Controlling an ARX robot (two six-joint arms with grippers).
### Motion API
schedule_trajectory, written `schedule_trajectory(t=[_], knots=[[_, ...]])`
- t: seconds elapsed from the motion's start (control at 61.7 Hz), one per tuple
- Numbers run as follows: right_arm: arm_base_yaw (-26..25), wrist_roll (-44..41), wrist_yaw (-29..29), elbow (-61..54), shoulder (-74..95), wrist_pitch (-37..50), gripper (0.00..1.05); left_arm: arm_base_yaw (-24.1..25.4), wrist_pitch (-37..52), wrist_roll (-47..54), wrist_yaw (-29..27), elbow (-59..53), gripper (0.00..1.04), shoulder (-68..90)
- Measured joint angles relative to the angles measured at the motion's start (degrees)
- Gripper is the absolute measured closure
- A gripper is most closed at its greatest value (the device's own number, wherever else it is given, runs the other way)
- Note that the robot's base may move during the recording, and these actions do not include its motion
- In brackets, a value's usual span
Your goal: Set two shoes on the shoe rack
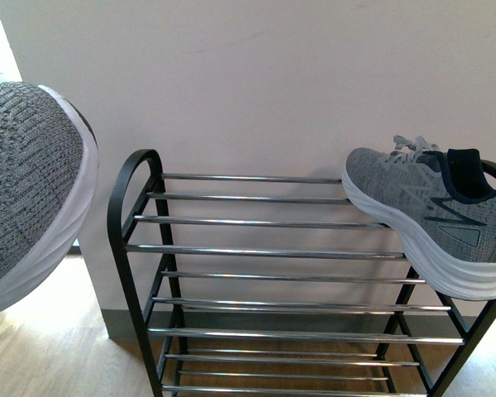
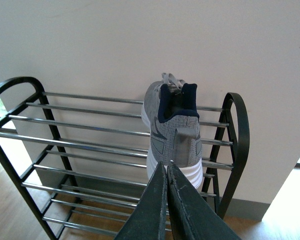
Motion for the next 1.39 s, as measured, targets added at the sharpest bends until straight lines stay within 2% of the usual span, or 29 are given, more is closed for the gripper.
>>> schedule_trajectory(t=[0.113,0.842,0.956,1.28,1.329,1.393], knots=[[0.00,0.00,0.13,-1.14,-1.62,0.87,1.03,0.00,0.00,0.00,-0.02,0.00,1.03,0.00],[0.00,0.02,0.02,-1.14,-16.20,-13.40,1.03,0.00,0.00,0.00,0.00,0.00,1.03,0.00],[0.00,0.02,0.02,-1.11,-24.37,-22.95,1.03,0.00,0.00,0.00,0.00,0.00,1.03,0.00],[0.00,0.02,0.04,-1.11,-26.01,-23.50,1.03,0.00,0.00,0.00,-0.02,0.00,1.03,0.00],[0.00,0.00,0.02,-1.11,-26.03,-23.50,0.99,0.00,0.00,0.00,0.00,0.00,1.03,0.00],[0.00,0.00,0.04,-1.11,-26.03,-23.50,0.89,0.00,0.00,0.00,0.02,0.00,1.03,0.00]])
